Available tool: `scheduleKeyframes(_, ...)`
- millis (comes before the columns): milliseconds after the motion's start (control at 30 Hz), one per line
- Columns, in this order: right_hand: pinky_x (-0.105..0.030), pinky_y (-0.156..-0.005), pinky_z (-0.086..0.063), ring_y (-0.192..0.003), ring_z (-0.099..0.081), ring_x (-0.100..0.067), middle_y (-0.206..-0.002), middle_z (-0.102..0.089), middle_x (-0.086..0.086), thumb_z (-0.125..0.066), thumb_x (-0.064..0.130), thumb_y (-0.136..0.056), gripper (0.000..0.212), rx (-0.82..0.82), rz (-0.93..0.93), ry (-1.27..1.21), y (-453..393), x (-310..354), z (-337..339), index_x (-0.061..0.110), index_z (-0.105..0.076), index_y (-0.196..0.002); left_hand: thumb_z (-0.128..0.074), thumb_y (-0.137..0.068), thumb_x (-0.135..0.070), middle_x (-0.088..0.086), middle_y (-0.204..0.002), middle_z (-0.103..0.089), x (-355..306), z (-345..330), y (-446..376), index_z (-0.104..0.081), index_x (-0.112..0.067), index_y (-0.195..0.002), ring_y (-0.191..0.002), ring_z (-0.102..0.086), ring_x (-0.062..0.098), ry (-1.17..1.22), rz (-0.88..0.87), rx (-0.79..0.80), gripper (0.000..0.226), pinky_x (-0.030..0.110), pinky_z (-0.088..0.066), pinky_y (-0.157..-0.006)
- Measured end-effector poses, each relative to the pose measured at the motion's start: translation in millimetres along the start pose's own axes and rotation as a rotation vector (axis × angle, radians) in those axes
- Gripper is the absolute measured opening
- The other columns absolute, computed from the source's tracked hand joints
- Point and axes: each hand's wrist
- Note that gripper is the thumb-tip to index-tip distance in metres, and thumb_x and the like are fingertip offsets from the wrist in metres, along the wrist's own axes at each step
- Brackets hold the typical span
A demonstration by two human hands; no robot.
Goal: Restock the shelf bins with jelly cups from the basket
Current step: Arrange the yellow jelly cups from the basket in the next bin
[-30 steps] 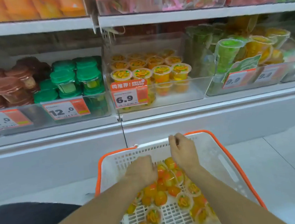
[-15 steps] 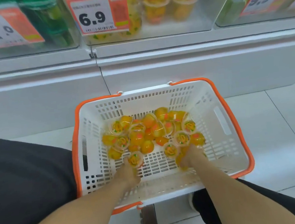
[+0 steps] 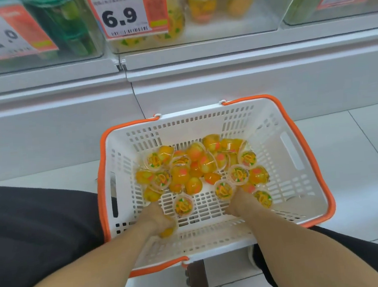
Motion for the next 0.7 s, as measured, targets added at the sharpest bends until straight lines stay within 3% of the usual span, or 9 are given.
scheduleKeyframes(67,-0.038,-0.087,-0.052,-0.120,-0.058,-0.031,-0.145,-0.048,-0.015,-0.047,0.013,-0.095,0.077,-0.085,0.033,0.009,0.7,-0.6,-4.5,0.001,-0.001,-0.156,-0.073,-0.085,-0.030,0.003,-0.108,-0.059,-1.9,15.2,6.5,-0.063,-0.011,-0.115,-0.101,-0.063,0.022,0.096,0.005,0.132,0.037,0.026,-0.055,-0.067)
scheduleKeyframes(133,-0.036,-0.090,-0.054,-0.121,-0.058,-0.030,-0.149,-0.044,-0.015,-0.041,0.007,-0.097,0.070,-0.130,0.051,0.006,-1.9,0.3,-6.4,-0.002,-0.003,-0.155,-0.073,-0.087,-0.027,0.002,-0.122,-0.055,-5.5,28.2,14.1,-0.059,-0.013,-0.128,-0.111,-0.059,0.021,0.299,0.015,0.276,0.045,0.030,-0.059,-0.080)
scheduleKeyframes(267,-0.008,-0.066,-0.050,-0.110,-0.057,-0.031,-0.126,-0.057,-0.020,-0.038,0.010,-0.103,0.039,-0.149,0.172,0.017,15.5,1.1,2.6,-0.004,-0.045,-0.139,-0.057,-0.098,-0.030,0.009,-0.105,-0.070,-15.0,48.3,34.4,-0.058,-0.015,-0.120,-0.097,-0.068,0.023,0.551,0.002,0.415,0.027,0.039,-0.055,-0.096)
scheduleKeyframes(333,-0.013,-0.060,-0.049,-0.087,-0.057,-0.023,-0.097,-0.057,-0.011,-0.047,0.016,-0.102,0.024,-0.066,0.144,-0.114,31.8,2.7,9.5,0.001,-0.061,-0.115,-0.049,-0.100,-0.030,0.009,-0.090,-0.068,-16.6,54.8,43.8,-0.059,-0.013,-0.113,-0.081,-0.063,0.024,0.577,-0.016,0.415,0.024,0.038,-0.054,-0.081)
scheduleKeyframes(433,-0.022,-0.059,-0.042,-0.053,-0.039,-0.014,-0.067,-0.043,0.000,-0.056,0.006,-0.085,0.020,0.111,0.034,-0.102,47.3,2.1,21.0,0.015,-0.051,-0.068,-0.039,-0.101,-0.028,0.010,-0.075,-0.061,-17.7,64.1,59.5,-0.055,-0.012,-0.104,-0.063,-0.054,0.022,0.554,-0.037,0.464,0.023,0.030,-0.042,-0.059)
scheduleKeyframes(467,-0.023,-0.060,-0.045,-0.054,-0.043,-0.014,-0.069,-0.047,-0.002,-0.055,-0.001,-0.083,0.020,0.186,0.027,-0.226,48.8,3.6,27.0,0.015,-0.054,-0.071,-0.039,-0.101,-0.029,0.010,-0.078,-0.059,-17.0,67.3,63.3,-0.053,-0.013,-0.104,-0.064,-0.053,0.021,0.547,-0.039,0.486,0.022,0.028,-0.041,-0.057)
scheduleKeyframes(533,-0.023,-0.068,-0.054,-0.067,-0.057,-0.015,-0.079,-0.057,-0.006,-0.057,-0.005,-0.089,0.023,0.245,0.133,-0.275,57.8,5.4,47.1,0.004,-0.065,-0.109,-0.041,-0.102,-0.030,0.009,-0.084,-0.059,-19.8,77.5,71.1,-0.051,-0.015,-0.103,-0.067,-0.054,0.020,0.535,-0.057,0.542,0.019,0.027,-0.042,-0.057)
scheduleKeyframes(600,-0.023,-0.074,-0.052,-0.074,-0.058,-0.012,-0.087,-0.059,-0.006,-0.050,-0.003,-0.097,0.047,0.429,0.148,-0.352,79.1,14.5,73.3,0.002,-0.044,-0.144,-0.046,-0.100,-0.028,0.007,-0.082,-0.062,-27.3,89.3,79.3,-0.053,-0.016,-0.099,-0.067,-0.056,0.020,0.454,-0.094,0.549,0.014,0.028,-0.043,-0.056)
scheduleKeyframes(700,-0.023,-0.067,-0.051,-0.070,-0.059,-0.011,-0.090,-0.065,-0.009,-0.049,-0.006,-0.099,0.052,0.506,0.352,-0.607,119.3,34.4,120.7,0.012,-0.040,-0.147,-0.051,-0.096,-0.024,0.009,-0.096,-0.060,-43.1,108.2,92.4,-0.057,-0.015,-0.099,-0.080,-0.055,0.025,0.292,-0.128,0.428,0.012,0.032,-0.044,-0.064)
Point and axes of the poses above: each hand's wrist, its own y-axis away from the middle knuckle, its own z-axis out of the back of the hand, x = y × z
